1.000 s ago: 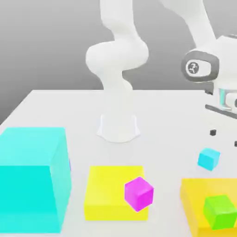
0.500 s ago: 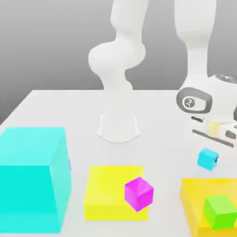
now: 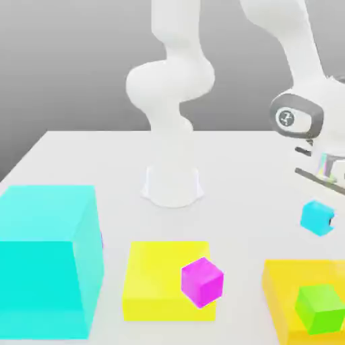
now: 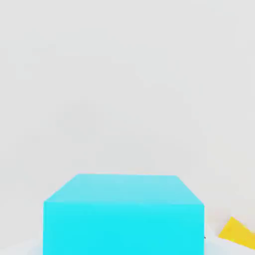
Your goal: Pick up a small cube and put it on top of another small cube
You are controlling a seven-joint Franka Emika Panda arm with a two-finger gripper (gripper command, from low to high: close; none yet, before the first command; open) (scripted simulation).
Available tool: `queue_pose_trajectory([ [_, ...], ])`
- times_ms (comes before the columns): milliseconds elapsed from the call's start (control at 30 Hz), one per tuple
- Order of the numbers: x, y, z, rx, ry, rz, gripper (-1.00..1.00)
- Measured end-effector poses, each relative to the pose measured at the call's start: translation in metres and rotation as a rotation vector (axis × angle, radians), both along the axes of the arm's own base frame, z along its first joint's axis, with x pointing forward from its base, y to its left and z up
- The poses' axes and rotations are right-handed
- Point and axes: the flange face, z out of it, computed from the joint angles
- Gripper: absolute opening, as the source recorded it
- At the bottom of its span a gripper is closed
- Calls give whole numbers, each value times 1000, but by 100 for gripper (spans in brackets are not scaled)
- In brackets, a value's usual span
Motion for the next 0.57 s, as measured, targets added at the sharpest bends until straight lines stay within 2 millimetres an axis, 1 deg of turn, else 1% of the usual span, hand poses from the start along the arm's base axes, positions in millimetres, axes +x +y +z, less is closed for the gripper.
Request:
queue_pose_trajectory([
  [133, 71, -20, 29, -1, 1, -223, -100],
  [200, 106, -36, 46, -1, 1, -333, -100],
  [300, 154, -65, 73, -1, -2, -497, -100],
  [333, 164, -72, 73, -1, -2, -532, -100],
  [367, 169, -75, 63, -1, -3, -549, -100],
  [433, 173, -77, 32, -1, -3, -561, -100],
  [467, 173, -78, 24, -1, -4, -564, 100],
  [567, 173, -78, 24, -1, -4, -564, 100],
])
